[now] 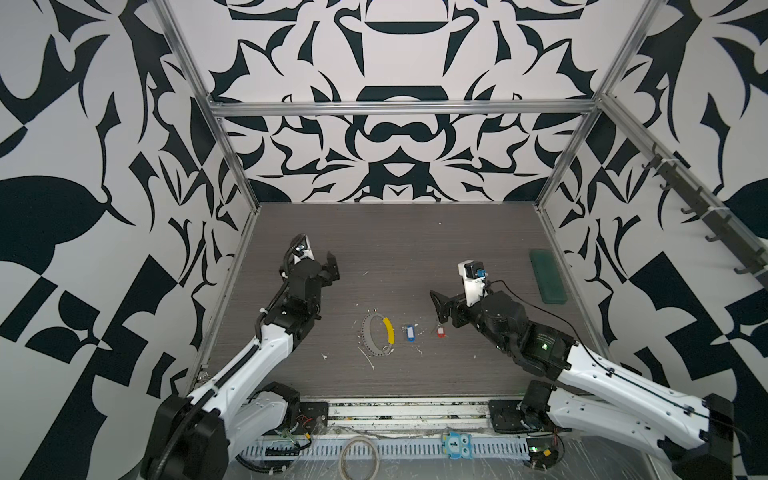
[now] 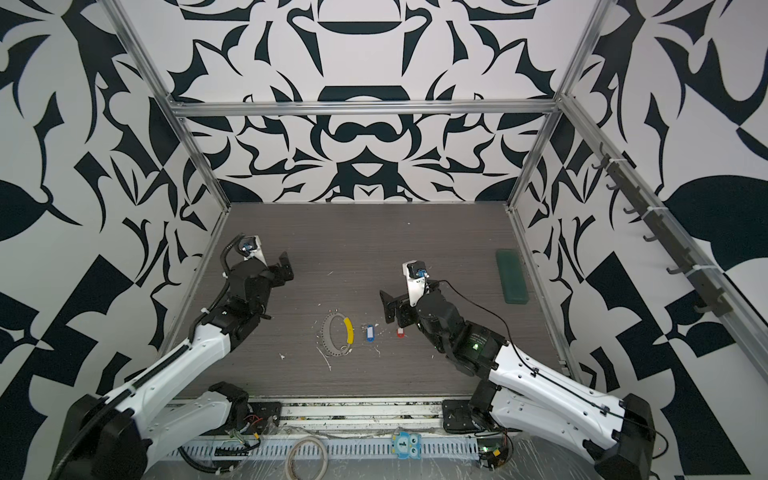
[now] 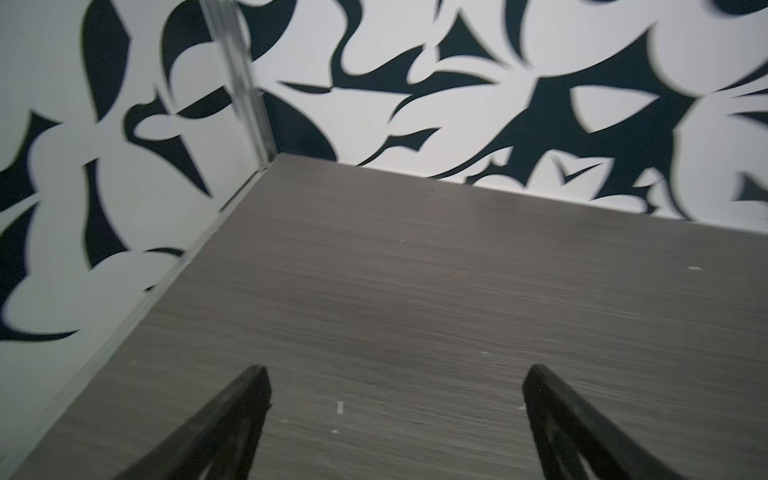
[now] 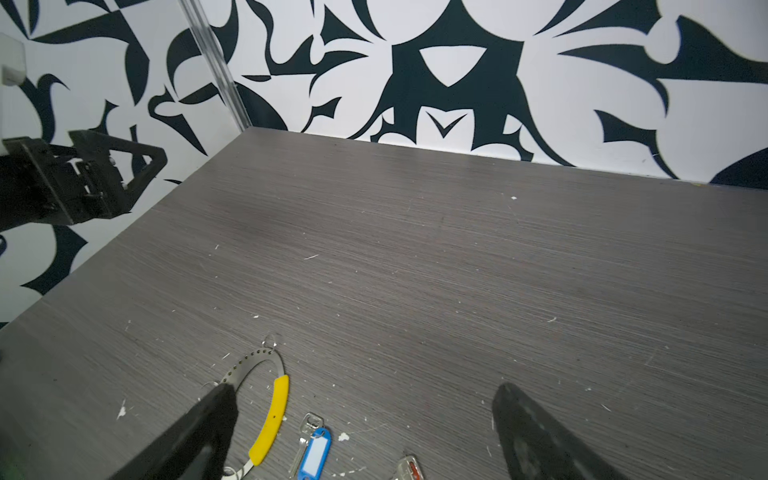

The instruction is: Remove the keys from the keyring

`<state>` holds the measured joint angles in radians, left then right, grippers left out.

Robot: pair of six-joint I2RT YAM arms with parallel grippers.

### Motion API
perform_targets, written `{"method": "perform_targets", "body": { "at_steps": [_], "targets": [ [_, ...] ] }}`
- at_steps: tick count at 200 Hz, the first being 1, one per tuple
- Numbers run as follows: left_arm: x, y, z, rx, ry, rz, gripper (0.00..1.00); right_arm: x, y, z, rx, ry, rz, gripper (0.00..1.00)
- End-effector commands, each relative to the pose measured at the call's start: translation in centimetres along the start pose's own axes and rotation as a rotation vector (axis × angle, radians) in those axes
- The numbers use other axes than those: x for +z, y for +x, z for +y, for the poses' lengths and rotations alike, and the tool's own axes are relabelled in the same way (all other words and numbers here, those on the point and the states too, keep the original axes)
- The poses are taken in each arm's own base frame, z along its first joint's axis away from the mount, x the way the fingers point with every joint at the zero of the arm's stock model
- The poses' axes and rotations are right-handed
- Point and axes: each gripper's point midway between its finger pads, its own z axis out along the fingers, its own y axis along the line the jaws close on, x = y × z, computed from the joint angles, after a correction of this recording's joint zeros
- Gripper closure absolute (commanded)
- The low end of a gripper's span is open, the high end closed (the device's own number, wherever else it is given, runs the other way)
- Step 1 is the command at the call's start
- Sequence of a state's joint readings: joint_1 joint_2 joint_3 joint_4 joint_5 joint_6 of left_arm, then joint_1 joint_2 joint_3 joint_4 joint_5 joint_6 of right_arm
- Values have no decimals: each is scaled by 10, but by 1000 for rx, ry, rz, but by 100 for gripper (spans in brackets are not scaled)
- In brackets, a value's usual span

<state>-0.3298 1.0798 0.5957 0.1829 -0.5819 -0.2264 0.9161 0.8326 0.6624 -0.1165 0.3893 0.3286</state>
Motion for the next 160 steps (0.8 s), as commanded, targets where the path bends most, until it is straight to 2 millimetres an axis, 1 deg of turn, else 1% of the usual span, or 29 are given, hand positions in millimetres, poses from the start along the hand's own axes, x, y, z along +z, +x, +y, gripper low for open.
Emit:
{"method": "perform_targets", "body": {
  "at_steps": [1,24,34,44,48,50,57,75,94,101,112,114,116,117,120,125,142,160],
  "targets": [
    [16,-6,40,27,-133,-21,1,-5,-7,-14,-30,67,-45,0],
    [35,14,69,-20,-173,-3,1,-9,-11,-18,-47,81,-80,0],
    [44,25,78,-45,-183,17,1,-11,-12,-20,-59,84,-96,1],
    [50,31,85,-55,-201,12,1,-13,-13,-23,-68,92,-107,0],
    [51,30,86,-57,-197,-3,1,-14,-13,-23,-72,89,-111,1],
    [55,38,85,-47,-196,13,1,-15,-13,-23,-74,88,-111,0],
    [58,42,85,-29,-188,3,1,-16,-13,-24,-86,89,-115,1],
    [64,46,83,-2,-162,-42,1,-18,-14,-29,-106,116,-127,1],
    [75,66,83,2,-136,13,1,-19,-16,-38,-109,161,-161,0],
    [78,68,82,-4,-136,-4,1,-18,-15,-39,-115,170,-170,1],
    [80,77,75,-1,-86,-20,1,-16,-15,-41,-121,183,-182,1],
    [80,81,73,7,-73,-19,1,-16,-15,-41,-124,183,-182,0],
    [80,80,71,10,-62,-30,1,-16,-15,-42,-126,184,-183,0],
    [80,84,71,14,-57,-28,1,-16,-15,-42,-127,186,-184,1],
    [80,80,71,21,-59,-58,1,-16,-15,-42,-132,188,-184,1],
    [80,80,72,21,-63,-70,1,-15,-15,-43,-139,195,-183,0],
    [83,87,76,-27,-45,23,1,-10,-14,-46,-165,219,-181,0],
    [84,82,81,-33,-50,-30,1,-3,-12,-52,-169,252,-184,0]
  ]
}}
